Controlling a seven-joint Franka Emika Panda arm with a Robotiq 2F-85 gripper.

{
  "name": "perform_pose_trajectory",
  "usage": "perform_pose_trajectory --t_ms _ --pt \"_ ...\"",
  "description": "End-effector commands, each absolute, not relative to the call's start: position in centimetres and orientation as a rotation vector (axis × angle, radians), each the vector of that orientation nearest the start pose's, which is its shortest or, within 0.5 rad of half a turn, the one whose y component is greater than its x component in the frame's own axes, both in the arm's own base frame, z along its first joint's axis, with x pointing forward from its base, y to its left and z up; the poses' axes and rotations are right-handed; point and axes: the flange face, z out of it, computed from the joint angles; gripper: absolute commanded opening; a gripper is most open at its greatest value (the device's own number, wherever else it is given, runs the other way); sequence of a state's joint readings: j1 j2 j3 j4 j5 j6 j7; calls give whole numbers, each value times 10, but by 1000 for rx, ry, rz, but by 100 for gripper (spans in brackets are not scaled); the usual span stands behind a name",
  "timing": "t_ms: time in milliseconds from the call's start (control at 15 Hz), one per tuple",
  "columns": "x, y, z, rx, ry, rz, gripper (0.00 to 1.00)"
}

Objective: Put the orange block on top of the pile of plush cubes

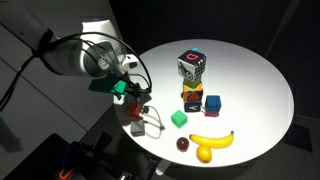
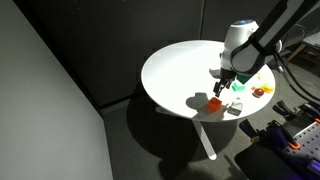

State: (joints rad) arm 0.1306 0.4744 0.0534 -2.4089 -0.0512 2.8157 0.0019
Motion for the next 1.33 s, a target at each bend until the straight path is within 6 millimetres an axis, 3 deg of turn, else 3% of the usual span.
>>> perform_pose_trajectory --t_ms 0,333,1000,1067,1133,1267 --pt "472 97 90 -3128 -404 103 100" --pt "475 100 66 -3138 -457 127 100" --pt "484 100 39 -3141 -480 146 100" --pt "484 100 38 -3143 -480 148 91" --pt "484 100 36 -3144 -478 150 74" --pt "485 100 34 -3145 -478 155 56"
